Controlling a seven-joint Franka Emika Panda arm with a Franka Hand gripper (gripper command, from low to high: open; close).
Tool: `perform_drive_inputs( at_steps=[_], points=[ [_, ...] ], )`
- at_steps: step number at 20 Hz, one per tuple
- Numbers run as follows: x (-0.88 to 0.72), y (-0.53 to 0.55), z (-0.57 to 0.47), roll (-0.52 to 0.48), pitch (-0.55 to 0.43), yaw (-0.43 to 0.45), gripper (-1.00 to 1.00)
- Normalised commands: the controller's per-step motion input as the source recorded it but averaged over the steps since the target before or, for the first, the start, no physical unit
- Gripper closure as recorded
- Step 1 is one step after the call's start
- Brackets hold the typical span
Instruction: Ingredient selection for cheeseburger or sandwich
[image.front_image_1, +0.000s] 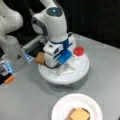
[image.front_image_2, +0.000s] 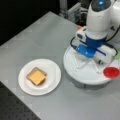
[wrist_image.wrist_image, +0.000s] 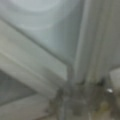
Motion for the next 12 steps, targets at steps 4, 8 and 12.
perform_drive_inputs(
  at_steps=[4,8,12],
  points=[
    [-0.23,-0.11,-0.16,-0.033,-0.114,0.372,-1.00],
    [-0.28,-0.09,-0.18,0.008,-0.103,0.407,-1.00],
    [-0.33,-0.06,-0.19,0.047,-0.088,0.419,-1.00]
  ],
)
